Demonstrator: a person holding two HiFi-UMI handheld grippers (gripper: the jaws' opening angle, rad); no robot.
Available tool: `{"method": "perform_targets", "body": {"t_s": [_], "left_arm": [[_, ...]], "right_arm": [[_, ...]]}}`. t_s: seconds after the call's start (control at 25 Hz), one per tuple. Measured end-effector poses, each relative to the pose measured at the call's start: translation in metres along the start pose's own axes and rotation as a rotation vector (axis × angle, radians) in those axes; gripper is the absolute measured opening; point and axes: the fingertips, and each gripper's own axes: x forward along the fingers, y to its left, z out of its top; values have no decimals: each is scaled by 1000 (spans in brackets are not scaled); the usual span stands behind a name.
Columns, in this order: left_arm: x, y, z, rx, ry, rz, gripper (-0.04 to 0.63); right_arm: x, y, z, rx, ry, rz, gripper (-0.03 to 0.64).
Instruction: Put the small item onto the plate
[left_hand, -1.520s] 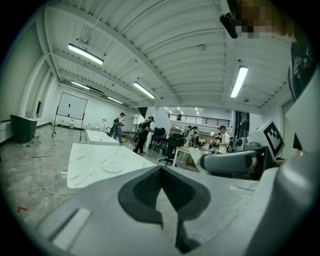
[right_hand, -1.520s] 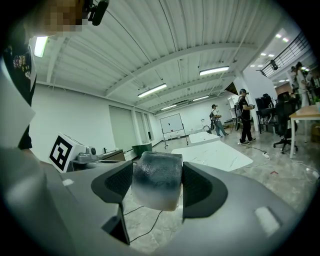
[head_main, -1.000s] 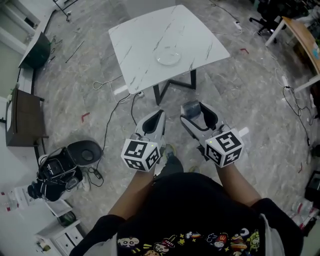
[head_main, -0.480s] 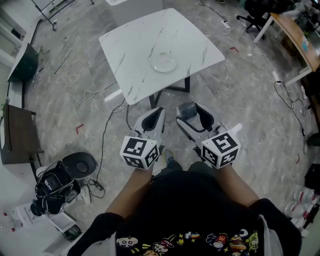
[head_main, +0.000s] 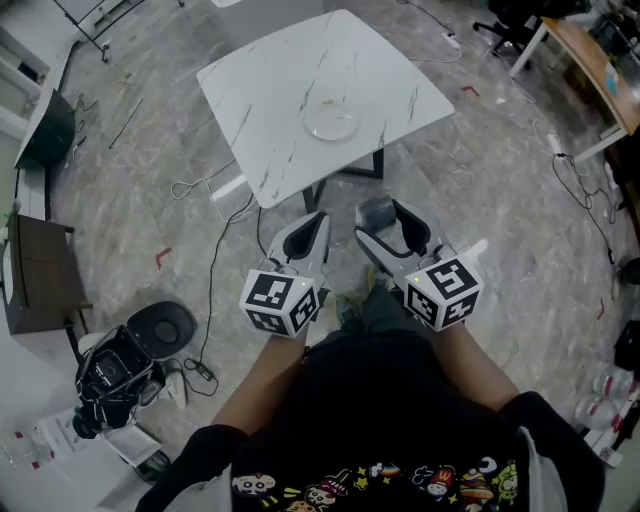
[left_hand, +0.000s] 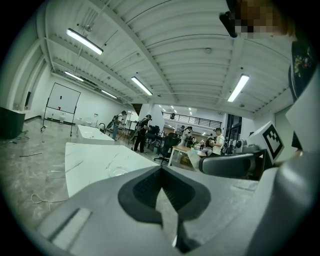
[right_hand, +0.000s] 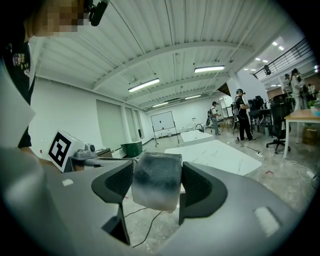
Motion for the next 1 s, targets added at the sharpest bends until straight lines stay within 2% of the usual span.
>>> {"method": "perform_targets", "body": {"t_s": [0.48, 1.0], "left_arm": [[14, 15, 17, 33, -7, 30, 0], [74, 31, 23, 10, 32, 65, 0]], "right_arm": [[21, -13, 14, -15, -19, 26, 328], [56, -69, 27, 19, 7, 62, 322]]}}
